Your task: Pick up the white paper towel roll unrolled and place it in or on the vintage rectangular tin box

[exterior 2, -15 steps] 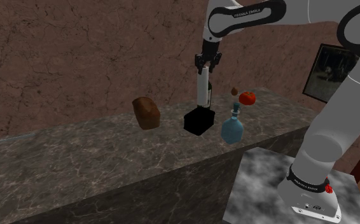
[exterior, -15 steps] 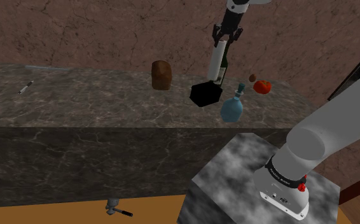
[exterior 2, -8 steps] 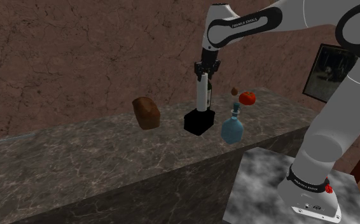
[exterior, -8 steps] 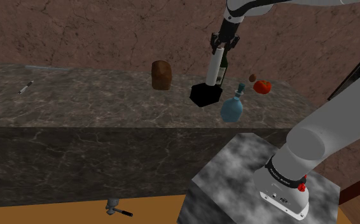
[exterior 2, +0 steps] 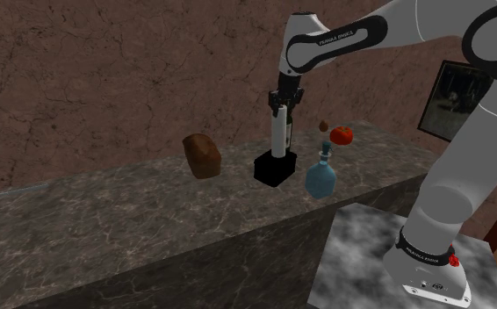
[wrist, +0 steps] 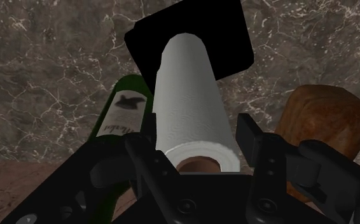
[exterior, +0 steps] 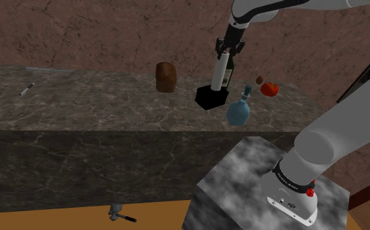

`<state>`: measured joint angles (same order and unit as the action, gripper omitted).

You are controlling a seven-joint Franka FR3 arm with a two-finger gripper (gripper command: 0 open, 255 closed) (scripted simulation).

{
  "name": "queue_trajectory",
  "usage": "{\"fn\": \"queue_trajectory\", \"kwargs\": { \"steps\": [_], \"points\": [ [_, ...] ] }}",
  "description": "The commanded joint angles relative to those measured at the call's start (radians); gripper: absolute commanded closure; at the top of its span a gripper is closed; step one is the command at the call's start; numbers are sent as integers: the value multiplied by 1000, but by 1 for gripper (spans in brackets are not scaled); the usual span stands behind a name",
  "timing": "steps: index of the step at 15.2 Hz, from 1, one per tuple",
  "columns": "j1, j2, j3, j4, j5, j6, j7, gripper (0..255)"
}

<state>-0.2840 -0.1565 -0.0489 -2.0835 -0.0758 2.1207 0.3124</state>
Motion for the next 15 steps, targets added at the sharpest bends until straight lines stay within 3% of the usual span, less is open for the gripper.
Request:
{"fn": "queue_trajectory", "kwargs": {
  "steps": [1,2,3,8,12,15],
  "points": [
    [0,0,0,0,0,1,0,255],
    [0,0,0,0,0,1,0,255],
    [0,0,0,0,0,1,0,0],
    [0,0,0,0,0,1,0,0],
    [3,-42,5,80,2,-122,0,0],
    [3,-42,5,80,2,-122,0,0]
  ]
}}
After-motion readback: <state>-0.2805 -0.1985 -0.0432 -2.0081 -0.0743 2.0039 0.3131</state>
